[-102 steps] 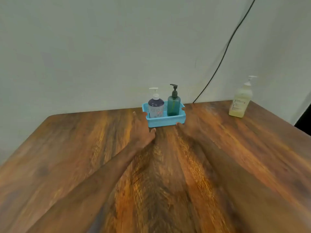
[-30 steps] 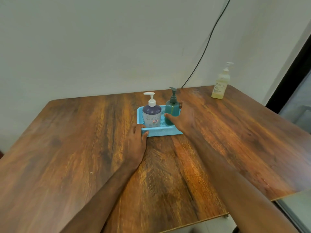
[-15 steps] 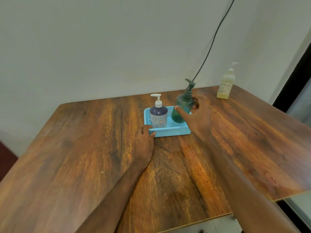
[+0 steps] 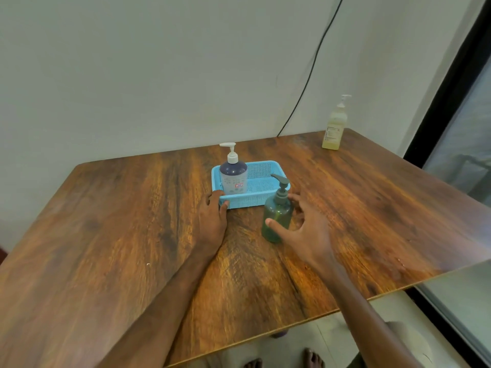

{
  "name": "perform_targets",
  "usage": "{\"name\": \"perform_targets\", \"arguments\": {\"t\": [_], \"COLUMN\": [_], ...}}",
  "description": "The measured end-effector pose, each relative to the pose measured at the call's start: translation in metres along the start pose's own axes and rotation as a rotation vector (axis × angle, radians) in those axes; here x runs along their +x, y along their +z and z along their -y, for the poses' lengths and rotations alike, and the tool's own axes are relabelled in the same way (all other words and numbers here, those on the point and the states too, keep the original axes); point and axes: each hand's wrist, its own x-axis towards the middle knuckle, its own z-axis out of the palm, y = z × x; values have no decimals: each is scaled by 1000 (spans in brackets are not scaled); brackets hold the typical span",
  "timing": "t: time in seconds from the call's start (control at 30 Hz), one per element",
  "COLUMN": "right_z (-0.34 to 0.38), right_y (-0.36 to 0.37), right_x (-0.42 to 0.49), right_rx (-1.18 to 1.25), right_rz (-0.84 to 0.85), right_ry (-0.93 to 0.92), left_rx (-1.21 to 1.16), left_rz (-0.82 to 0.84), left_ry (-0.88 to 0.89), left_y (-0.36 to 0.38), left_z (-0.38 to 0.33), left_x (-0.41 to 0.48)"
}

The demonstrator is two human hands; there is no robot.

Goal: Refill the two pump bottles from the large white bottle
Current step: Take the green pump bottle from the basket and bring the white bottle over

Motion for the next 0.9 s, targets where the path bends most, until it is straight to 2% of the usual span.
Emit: {"name": "perform_targets", "arguments": {"t": [0.13,0.27,0.33,0.47,0.63,0.7,0.8,0.9], "right_z": [-1,-6,-9,-17,-46,-64,-94,-123], "right_y": [-1,-6,-12,-32,-57,-64,-74,-87], "right_x": [3,1,-2,-5,-1,5,18,40], "right_rx": [-8,50,80,105,125,138,122,73], "right_rz": [52,94,93,77,0,-32,-48,-95], "right_ry": [8,29,48,74,130,170,224,286], "left_rx": [-53,-11,10,-59,-114,-111,-83,-25], "left_rz": [-9,21,9,9,198,256,370,480], "left_ry": [-9,-149,-155,-7,413,518,498,389], "left_y": [-14,-31,-37,-48,-28,-10,23,61], "left_z": [-14,-33,-34,-58,-127,-157,-201,-228], "left_x": [-15,-53,-69,-105,-141,-136,-109,-71]}}
